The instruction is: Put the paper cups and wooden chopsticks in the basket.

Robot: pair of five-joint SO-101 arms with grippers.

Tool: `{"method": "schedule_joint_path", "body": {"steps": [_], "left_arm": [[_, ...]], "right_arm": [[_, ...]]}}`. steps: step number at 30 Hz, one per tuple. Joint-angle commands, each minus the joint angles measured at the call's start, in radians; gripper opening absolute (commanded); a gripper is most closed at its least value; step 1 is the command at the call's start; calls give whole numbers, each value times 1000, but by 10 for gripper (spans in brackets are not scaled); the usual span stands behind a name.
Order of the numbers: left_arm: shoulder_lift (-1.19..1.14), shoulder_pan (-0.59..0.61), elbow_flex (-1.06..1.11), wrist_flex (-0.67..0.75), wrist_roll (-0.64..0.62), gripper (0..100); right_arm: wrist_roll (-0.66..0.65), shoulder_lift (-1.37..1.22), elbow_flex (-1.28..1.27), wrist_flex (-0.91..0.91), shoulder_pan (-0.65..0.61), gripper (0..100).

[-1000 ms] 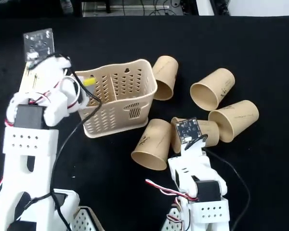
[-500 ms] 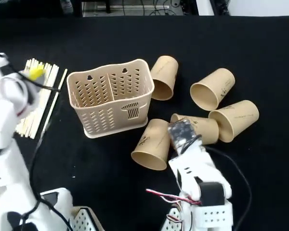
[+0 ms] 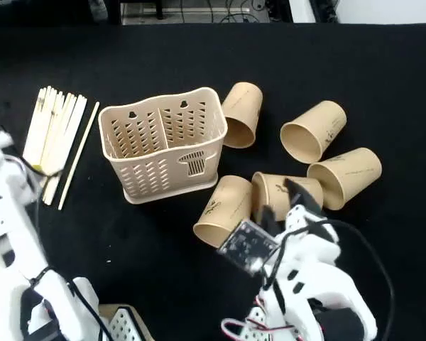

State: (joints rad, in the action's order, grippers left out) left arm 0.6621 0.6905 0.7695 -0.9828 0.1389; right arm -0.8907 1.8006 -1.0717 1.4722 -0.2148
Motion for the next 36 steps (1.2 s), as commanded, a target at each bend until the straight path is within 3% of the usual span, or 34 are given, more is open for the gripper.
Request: {"method": "schedule_joint_path", "body": {"steps": [1,4,8,13,16,21,25,29,36], "left_arm": [[0,-45,228,176,-84,249],[0,-93,326,267,-124,249],[-2,-87,409,344,-123,249],[11,-79,498,462,-123,249],[11,-79,498,462,-123,249],[11,-79,501,463,-123,249],[11,-79,506,466,-123,249],[35,-81,507,462,-123,248],[374,-90,673,459,-123,218]], "right_arm": [[35,-102,51,17,-106,243],[34,-309,81,32,-178,243],[-3,-529,110,87,-365,244],[3,-572,21,-3,-511,244],[-2,-572,-136,-175,-466,240],[-3,-572,-400,-646,-270,224],[0,-536,-435,-773,-132,19],[0,-372,-424,-681,-95,11],[63,19,-240,-172,-95,11]]}}
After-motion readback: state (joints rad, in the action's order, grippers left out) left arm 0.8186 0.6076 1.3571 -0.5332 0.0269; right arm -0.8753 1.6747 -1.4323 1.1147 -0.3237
